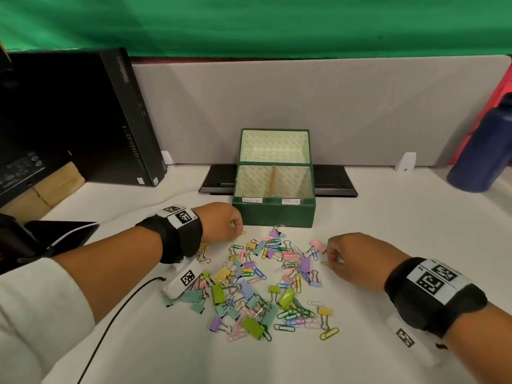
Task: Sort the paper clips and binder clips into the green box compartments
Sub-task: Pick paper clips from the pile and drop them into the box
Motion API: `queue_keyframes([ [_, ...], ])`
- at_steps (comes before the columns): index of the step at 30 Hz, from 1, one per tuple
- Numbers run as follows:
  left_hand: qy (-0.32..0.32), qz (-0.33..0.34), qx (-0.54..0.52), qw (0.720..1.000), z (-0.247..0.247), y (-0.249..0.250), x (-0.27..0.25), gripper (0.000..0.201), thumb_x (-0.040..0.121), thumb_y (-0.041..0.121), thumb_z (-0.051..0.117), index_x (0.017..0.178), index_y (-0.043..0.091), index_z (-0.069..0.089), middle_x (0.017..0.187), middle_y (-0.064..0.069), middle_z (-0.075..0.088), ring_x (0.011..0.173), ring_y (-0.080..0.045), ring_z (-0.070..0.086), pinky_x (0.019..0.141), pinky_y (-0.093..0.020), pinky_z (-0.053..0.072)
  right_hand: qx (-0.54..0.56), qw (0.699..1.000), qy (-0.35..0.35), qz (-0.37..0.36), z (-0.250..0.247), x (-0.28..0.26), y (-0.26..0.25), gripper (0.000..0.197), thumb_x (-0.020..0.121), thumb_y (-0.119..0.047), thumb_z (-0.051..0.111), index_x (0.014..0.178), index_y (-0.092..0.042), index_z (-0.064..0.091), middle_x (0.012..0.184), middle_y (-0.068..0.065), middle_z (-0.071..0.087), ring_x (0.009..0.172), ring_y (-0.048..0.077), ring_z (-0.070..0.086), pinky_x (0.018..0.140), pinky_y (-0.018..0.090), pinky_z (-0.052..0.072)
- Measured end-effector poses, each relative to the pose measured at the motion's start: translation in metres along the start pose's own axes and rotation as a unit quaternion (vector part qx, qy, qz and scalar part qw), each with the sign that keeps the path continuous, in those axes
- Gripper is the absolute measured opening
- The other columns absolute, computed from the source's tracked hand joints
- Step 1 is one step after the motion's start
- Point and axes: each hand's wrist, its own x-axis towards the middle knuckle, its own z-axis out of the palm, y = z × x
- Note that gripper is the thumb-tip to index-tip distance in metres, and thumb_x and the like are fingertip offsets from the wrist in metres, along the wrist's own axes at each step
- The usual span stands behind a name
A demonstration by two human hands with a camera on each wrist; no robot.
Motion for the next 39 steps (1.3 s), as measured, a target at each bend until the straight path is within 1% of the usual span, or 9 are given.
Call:
queue_keyframes([
  [5,0.000,-0.017,0.048,0.999,0.001,-0.007,-0.003,0.018,0.097,0.026,0.049,0.110,0.033,0.059,0.121,0.005,0.061,0.104,-0.016,0.056,0.086,-0.027,0.045,0.003,0.999,-0.032,-0.004,-0.003,-0.004,-0.004,0.012,0.092,-0.036,0.056,0.095,-0.024,0.058,0.099,-0.003,0.064,0.087,0.013,0.059,0.063,0.018,0.038],
  [11,-0.017,-0.003,0.110,0.994,-0.005,-0.002,-0.007,0.038,0.098,0.036,0.056,0.136,0.036,0.057,0.143,0.008,0.053,0.128,-0.017,0.050,0.104,-0.030,0.037,0.014,0.999,-0.017,-0.026,-0.008,-0.009,-0.008,0.011,0.090,-0.035,0.059,0.090,-0.025,0.055,0.094,-0.003,0.063,0.083,0.014,0.059,0.060,0.019,0.036],
  [16,-0.015,0.029,0.134,0.990,-0.011,0.000,-0.009,0.023,0.096,0.038,0.057,0.114,0.035,0.069,0.119,0.012,0.064,0.105,-0.013,0.058,0.087,-0.026,0.043,0.005,0.999,-0.006,-0.035,-0.007,-0.008,-0.009,0.012,0.089,-0.038,0.059,0.088,-0.028,0.053,0.093,-0.004,0.063,0.082,0.014,0.059,0.060,0.019,0.036],
  [22,-0.057,0.022,0.208,0.976,-0.001,0.006,-0.006,0.016,0.101,0.032,0.041,0.096,0.020,0.051,0.075,0.007,0.049,0.065,-0.010,0.044,0.057,-0.025,0.031,0.015,0.999,0.000,-0.044,-0.006,-0.008,-0.006,0.013,0.089,-0.039,0.059,0.085,-0.030,0.051,0.092,-0.004,0.063,0.082,0.013,0.060,0.061,0.019,0.038],
  [27,-0.098,0.023,0.221,0.970,-0.001,0.010,-0.009,0.013,0.096,0.033,0.044,0.094,0.020,0.049,0.075,0.006,0.047,0.064,-0.011,0.043,0.059,-0.028,0.034,0.027,0.997,0.026,-0.070,-0.013,-0.011,-0.012,0.013,0.089,-0.036,0.060,0.082,-0.030,0.050,0.084,-0.008,0.057,0.072,0.008,0.054,0.057,0.017,0.033],
  [30,-0.113,0.036,0.211,0.970,-0.006,0.012,-0.012,0.016,0.094,0.033,0.046,0.092,0.019,0.052,0.077,0.004,0.050,0.068,-0.015,0.047,0.061,-0.029,0.038,0.052,0.992,0.069,-0.093,-0.042,-0.004,-0.018,0.012,0.091,-0.033,0.058,0.082,-0.027,0.053,0.080,-0.009,0.057,0.072,0.007,0.055,0.059,0.019,0.039],
  [34,-0.017,0.100,0.050,0.994,-0.037,0.024,-0.010,0.015,0.094,0.028,0.052,0.088,0.016,0.058,0.082,0.000,0.058,0.069,-0.012,0.046,0.064,-0.029,0.043,0.117,0.979,0.150,-0.080,-0.092,0.034,-0.027,0.012,0.092,-0.025,0.060,0.081,-0.023,0.055,0.080,-0.005,0.060,0.074,0.013,0.058,0.059,0.023,0.043],
  [36,0.039,0.106,-0.012,0.994,-0.055,0.037,0.000,0.020,0.097,0.028,0.052,0.093,0.012,0.063,0.085,-0.004,0.063,0.072,-0.013,0.051,0.069,-0.031,0.047,0.130,0.979,0.143,-0.059,-0.107,0.061,-0.032,0.009,0.090,-0.023,0.059,0.082,-0.024,0.056,0.083,-0.003,0.061,0.074,0.013,0.057,0.059,0.025,0.041],
  [39,0.080,0.084,-0.053,0.992,-0.070,0.058,0.025,0.026,0.097,0.026,0.053,0.093,0.003,0.064,0.077,-0.003,0.058,0.066,-0.014,0.048,0.060,-0.021,0.042,0.132,0.983,0.119,-0.037,-0.113,0.093,-0.039,0.004,0.090,-0.022,0.059,0.086,-0.024,0.059,0.096,-0.001,0.064,0.089,0.019,0.060,0.073,0.030,0.048],
])
